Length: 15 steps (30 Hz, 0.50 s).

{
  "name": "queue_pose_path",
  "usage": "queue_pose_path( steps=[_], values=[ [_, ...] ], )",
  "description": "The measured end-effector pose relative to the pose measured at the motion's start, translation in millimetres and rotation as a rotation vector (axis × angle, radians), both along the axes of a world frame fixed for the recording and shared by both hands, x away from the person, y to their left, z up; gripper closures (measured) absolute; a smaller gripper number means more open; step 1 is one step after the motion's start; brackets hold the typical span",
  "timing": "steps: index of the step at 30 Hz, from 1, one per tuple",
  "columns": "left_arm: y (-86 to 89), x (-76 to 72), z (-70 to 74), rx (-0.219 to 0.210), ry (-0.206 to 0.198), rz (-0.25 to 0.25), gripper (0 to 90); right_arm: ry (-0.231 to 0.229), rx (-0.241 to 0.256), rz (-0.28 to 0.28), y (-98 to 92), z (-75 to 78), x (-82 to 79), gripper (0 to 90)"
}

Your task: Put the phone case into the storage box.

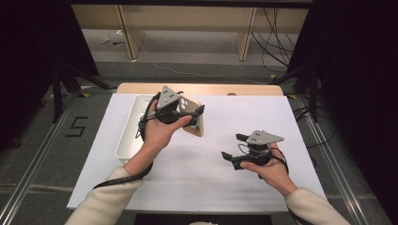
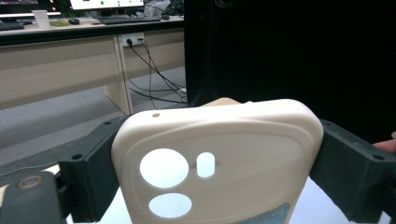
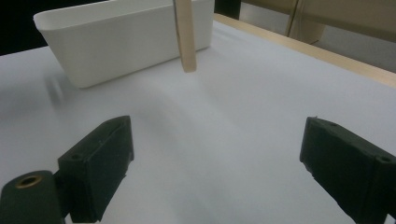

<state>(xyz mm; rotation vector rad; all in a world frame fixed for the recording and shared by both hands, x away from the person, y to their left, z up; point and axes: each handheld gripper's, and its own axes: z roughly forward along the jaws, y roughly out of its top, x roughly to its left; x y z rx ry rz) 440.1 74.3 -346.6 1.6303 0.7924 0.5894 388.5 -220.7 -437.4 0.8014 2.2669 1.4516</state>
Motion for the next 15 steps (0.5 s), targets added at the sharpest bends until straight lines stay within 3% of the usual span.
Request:
queue_pose_path(
  steps=[15],
  values=[
    [18.6, 7.5, 7.2, 0.004, -0.007, 0.053, 10.8, -0.046, 0.015, 0.006, -12.5, 4.3, -6.2, 11.4]
  ],
)
